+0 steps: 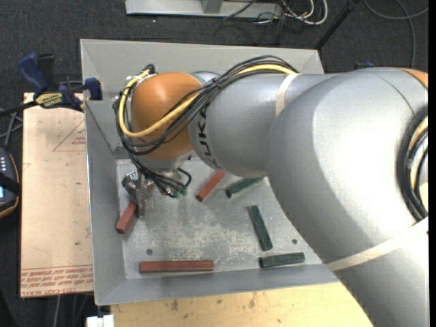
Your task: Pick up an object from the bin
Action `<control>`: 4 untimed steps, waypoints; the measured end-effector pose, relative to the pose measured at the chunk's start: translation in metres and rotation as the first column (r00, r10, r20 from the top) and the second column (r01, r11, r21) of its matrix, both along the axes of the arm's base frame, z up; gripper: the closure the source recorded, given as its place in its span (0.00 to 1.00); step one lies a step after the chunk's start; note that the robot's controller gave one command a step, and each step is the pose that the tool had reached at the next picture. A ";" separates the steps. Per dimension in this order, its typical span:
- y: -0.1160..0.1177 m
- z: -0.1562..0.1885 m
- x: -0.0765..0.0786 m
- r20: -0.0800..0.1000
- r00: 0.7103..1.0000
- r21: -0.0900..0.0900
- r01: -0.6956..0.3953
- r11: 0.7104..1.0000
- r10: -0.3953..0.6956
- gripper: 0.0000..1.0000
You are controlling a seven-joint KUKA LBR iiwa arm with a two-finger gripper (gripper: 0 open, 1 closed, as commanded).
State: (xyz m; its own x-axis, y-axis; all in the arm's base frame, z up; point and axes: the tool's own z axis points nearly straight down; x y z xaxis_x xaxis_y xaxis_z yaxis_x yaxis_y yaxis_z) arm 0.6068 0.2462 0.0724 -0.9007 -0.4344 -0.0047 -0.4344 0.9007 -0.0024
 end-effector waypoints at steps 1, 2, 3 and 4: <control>0.005 0.005 0.004 -0.002 0.998 -0.001 -0.068 0.998 0.068 1.00; 0.005 0.003 0.005 -0.001 0.996 0.001 -0.091 0.996 0.091 1.00; 0.002 0.002 -0.003 0.006 0.995 0.003 -0.102 0.995 0.102 1.00; 0.004 0.002 -0.044 -0.004 0.990 0.000 -0.139 0.990 0.139 1.00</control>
Offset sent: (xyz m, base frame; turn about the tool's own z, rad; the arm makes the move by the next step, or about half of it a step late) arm 0.0047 0.0028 -0.0024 -0.1046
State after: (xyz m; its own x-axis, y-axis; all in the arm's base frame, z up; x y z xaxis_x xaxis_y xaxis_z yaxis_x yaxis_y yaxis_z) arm 0.5627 0.2498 0.0743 -0.8319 -0.5550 -0.0014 -0.5550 0.8319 -0.0005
